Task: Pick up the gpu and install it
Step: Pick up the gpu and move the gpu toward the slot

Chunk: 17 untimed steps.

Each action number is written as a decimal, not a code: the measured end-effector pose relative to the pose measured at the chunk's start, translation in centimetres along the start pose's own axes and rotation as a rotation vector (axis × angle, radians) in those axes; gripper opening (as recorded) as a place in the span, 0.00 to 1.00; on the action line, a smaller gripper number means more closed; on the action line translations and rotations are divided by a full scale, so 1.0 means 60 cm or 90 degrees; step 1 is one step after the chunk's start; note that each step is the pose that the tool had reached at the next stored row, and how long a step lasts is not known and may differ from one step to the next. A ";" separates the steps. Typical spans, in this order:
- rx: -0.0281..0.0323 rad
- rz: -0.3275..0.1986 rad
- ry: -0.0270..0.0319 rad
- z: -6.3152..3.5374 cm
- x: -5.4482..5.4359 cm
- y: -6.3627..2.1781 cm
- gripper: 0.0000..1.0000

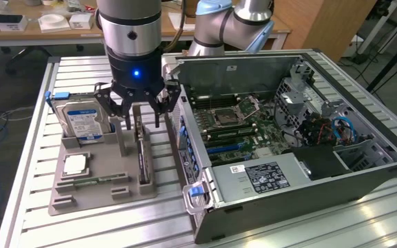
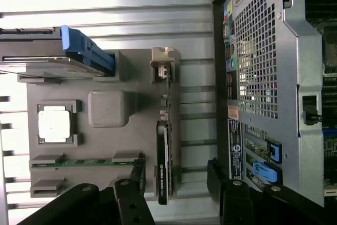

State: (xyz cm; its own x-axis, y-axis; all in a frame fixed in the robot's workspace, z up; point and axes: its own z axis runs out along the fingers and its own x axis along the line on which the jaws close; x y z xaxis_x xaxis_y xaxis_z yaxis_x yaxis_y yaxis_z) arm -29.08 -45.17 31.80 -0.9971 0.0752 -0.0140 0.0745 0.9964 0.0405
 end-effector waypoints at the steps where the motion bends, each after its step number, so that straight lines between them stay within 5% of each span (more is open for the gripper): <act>1: 0.0000 0.000 0.0000 0.000 0.000 0.000 0.59; 8: -0.0001 0.000 -0.0001 0.004 0.000 0.000 0.59; 17: 0.0000 0.000 0.0000 0.030 0.000 -0.001 0.59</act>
State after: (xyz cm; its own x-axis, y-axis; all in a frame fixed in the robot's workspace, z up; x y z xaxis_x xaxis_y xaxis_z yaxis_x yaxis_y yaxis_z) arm -29.09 -45.17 30.01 -0.9971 0.0752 -0.0140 0.0746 0.9964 0.0405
